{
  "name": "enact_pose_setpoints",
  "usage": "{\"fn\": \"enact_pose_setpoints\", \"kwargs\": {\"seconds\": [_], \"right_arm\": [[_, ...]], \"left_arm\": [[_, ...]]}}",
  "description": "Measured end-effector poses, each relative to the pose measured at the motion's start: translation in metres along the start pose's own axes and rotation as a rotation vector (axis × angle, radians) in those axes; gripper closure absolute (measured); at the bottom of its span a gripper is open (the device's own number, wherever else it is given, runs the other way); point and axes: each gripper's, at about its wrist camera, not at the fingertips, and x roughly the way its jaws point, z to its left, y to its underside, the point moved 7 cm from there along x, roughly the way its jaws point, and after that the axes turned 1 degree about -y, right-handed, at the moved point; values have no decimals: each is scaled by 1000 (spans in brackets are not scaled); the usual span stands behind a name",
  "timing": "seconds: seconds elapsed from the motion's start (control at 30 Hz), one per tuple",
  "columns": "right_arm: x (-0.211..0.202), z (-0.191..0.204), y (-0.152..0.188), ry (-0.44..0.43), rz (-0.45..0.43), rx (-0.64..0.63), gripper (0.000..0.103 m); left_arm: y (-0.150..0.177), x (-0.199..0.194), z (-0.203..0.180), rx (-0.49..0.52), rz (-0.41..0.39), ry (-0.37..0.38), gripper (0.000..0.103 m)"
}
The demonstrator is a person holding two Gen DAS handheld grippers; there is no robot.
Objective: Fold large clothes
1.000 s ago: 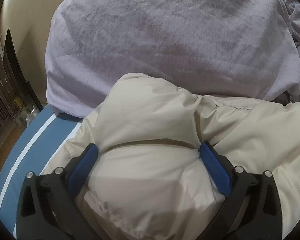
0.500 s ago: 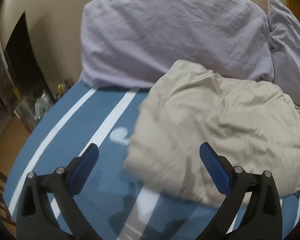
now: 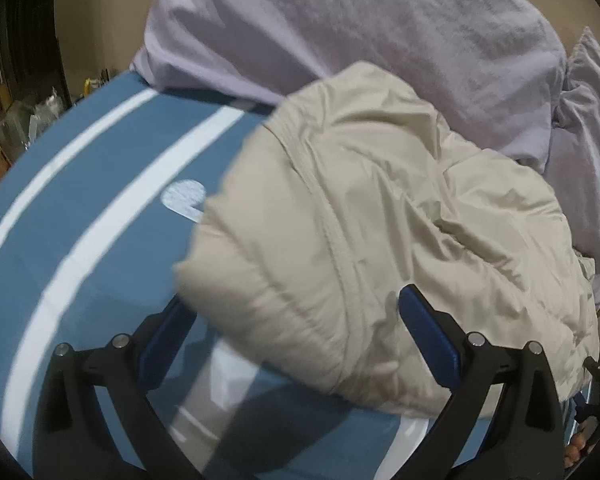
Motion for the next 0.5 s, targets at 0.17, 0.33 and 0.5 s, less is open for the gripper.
{"fn": "enact_pose_setpoints", "kwargs": {"seconds": [0.17, 0.33, 0.5], "right_arm": [[5, 8, -1, -32, -18, 2, 38], [-4, 18, 1, -8, -63, -55, 64], [-27, 32, 12, -10, -91, -115, 73]], "left_arm": [[-2, 10, -7, -39, -14, 30, 18], [-7, -3, -9, -33, -63, 13, 52], [-5, -27, 6, -34, -70, 75, 68]]}}
